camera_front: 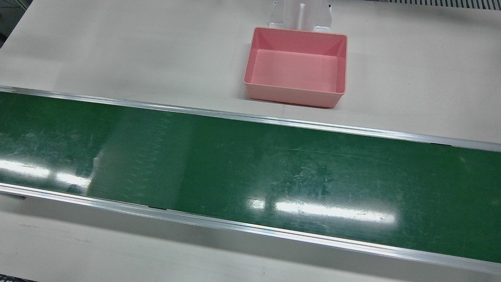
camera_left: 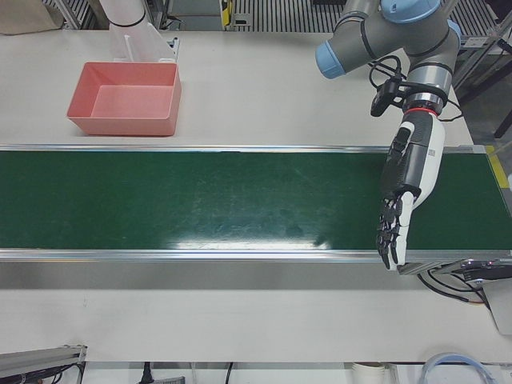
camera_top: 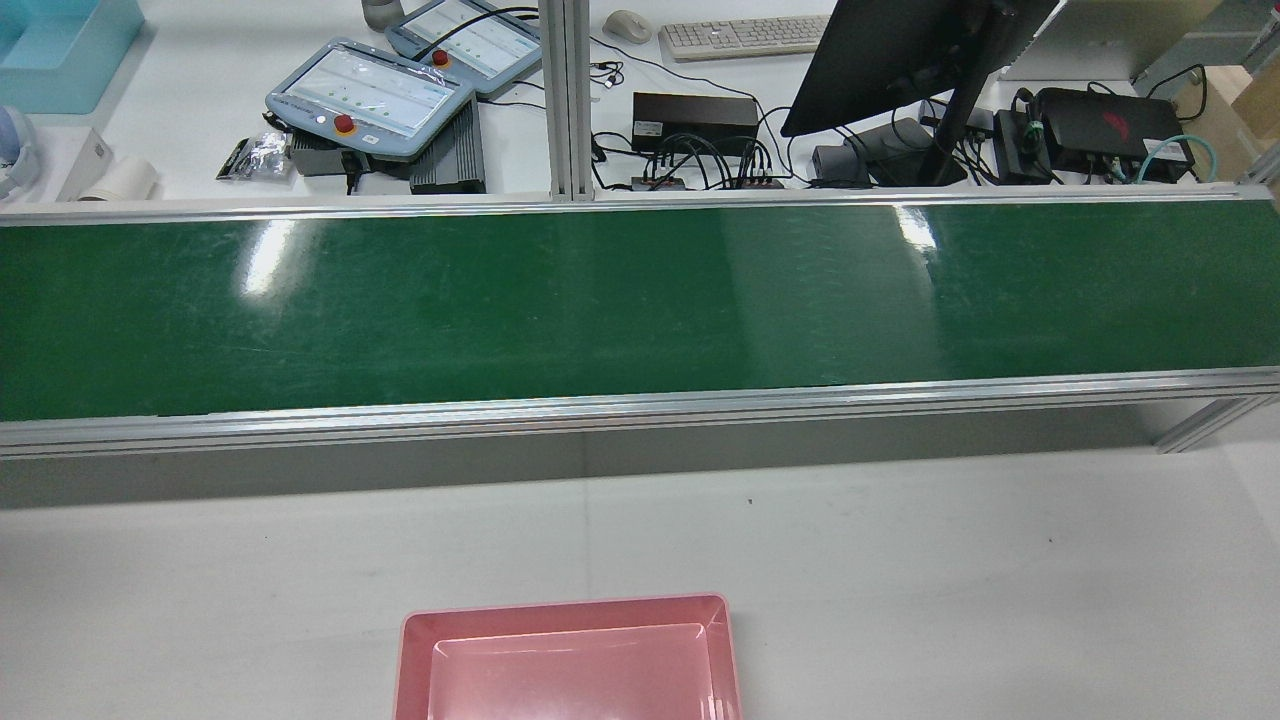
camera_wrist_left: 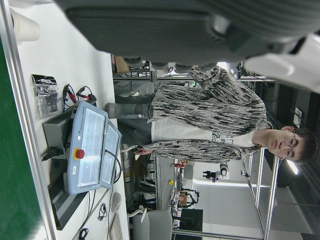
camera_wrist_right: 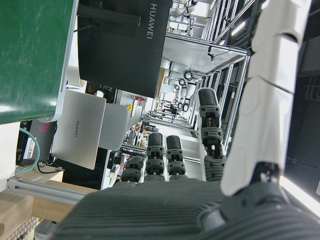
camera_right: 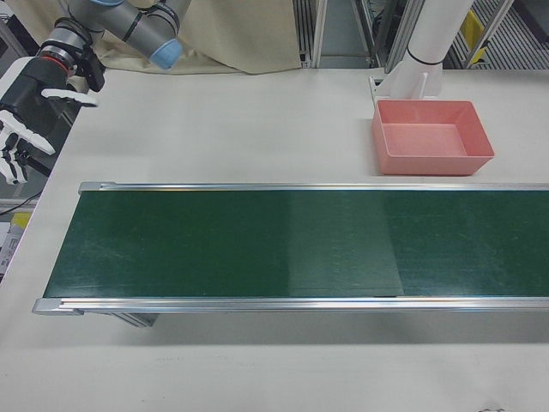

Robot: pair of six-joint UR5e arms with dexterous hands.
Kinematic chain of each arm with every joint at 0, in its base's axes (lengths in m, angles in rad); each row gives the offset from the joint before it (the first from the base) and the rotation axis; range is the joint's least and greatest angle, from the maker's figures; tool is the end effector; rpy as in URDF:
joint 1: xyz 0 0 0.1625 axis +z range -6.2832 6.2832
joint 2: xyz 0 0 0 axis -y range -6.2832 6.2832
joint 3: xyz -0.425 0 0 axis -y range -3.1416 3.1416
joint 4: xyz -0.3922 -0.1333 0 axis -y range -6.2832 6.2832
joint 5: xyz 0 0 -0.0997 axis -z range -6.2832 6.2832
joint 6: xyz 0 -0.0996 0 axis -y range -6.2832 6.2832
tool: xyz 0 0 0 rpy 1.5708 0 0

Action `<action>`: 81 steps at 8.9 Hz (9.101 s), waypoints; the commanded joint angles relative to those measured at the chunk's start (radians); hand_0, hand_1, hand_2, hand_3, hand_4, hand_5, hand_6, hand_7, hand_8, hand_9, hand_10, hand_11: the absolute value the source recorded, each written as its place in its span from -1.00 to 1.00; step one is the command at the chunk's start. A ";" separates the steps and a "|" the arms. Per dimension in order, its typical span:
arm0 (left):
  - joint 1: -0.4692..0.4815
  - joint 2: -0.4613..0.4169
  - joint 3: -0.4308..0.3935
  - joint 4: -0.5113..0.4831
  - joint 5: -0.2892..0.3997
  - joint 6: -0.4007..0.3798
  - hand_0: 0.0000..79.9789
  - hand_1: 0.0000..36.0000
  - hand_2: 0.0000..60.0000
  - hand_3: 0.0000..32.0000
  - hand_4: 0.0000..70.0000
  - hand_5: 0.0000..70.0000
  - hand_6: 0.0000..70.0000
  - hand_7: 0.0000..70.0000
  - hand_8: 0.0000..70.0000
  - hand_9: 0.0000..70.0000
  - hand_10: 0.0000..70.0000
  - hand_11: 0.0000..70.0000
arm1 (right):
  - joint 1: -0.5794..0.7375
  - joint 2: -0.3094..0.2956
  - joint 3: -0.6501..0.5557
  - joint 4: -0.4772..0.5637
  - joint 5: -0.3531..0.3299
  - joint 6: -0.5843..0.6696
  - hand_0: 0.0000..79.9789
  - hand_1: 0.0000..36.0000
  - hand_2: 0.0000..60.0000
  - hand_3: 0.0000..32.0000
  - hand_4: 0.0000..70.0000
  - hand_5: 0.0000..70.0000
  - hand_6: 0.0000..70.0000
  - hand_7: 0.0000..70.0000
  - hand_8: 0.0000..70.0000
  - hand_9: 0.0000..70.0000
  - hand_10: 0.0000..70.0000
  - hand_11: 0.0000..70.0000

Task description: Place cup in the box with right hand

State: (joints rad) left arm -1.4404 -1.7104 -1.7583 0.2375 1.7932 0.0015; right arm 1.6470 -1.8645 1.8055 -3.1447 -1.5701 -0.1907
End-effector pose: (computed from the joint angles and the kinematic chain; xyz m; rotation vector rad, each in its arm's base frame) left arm -0.0407 -0.5461 0.5480 -0.3552 2.1177 -1.9329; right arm 0.1605 -0.3505 0.6981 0.2797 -2.0777 2.2272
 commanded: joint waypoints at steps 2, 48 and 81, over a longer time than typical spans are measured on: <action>0.000 0.000 -0.001 0.000 0.000 0.000 -1.00 -1.00 -1.00 -1.00 -1.00 -1.00 -1.00 -1.00 -1.00 -1.00 -1.00 -1.00 | -0.035 0.055 0.005 -0.008 0.008 -0.062 0.40 -0.07 -0.88 -1.00 -0.08 -0.81 -0.78 -0.25 -0.64 -0.35 -0.82 -0.69; 0.000 -0.003 0.002 0.000 0.000 0.000 -1.00 -1.00 -1.00 -1.00 -1.00 -1.00 -1.00 -1.00 -1.00 -1.00 -1.00 -1.00 | -0.943 0.550 0.095 -0.495 0.763 -0.289 0.43 -0.04 -0.89 -1.00 -0.22 -0.80 -0.79 -0.29 -0.63 -0.35 -0.84 -0.72; 0.000 -0.002 0.000 0.000 0.000 0.000 -1.00 -1.00 -1.00 -1.00 -1.00 -1.00 -1.00 -1.00 -1.00 -1.00 -1.00 -1.00 | -1.473 0.299 0.617 0.017 0.975 -0.753 0.38 -0.28 -1.00 -1.00 -0.21 -0.84 -0.85 -0.53 -0.71 -0.48 -0.97 -0.91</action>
State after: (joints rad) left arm -1.4404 -1.7119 -1.7579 0.2377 1.7933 0.0015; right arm 0.0418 -1.4351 2.2593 -3.0882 -0.5881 -0.9763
